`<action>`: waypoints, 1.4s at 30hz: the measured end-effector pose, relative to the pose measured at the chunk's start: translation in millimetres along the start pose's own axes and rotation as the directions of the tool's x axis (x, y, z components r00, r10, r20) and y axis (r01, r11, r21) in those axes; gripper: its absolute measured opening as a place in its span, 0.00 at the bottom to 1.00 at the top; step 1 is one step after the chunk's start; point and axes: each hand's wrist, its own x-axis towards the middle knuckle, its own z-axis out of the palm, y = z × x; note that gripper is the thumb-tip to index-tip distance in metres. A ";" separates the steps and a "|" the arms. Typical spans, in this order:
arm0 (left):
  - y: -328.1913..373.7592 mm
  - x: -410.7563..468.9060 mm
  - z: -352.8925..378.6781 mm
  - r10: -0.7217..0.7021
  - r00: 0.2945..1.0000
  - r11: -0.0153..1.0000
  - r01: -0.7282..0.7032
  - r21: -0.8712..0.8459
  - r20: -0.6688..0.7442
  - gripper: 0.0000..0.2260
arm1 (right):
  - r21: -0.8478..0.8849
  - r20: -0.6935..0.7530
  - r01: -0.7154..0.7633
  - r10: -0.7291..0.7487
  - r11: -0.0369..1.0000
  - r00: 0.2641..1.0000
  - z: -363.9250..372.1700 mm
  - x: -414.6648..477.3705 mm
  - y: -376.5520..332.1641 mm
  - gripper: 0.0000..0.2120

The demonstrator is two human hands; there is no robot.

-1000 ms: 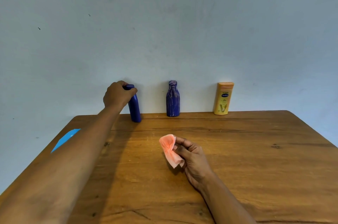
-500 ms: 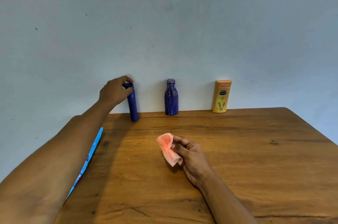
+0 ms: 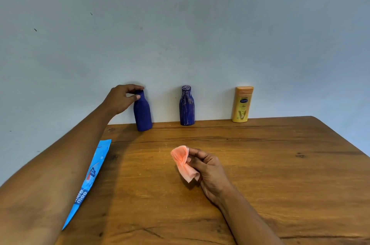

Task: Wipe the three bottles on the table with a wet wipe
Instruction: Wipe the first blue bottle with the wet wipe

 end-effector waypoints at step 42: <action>-17.4 -16.6 24.9 0.186 0.967 0.939 -0.122 0.321 -0.176 0.21 | -0.132 0.026 0.030 -0.026 0.991 0.999 1.0 -7.5 -1.5 0.13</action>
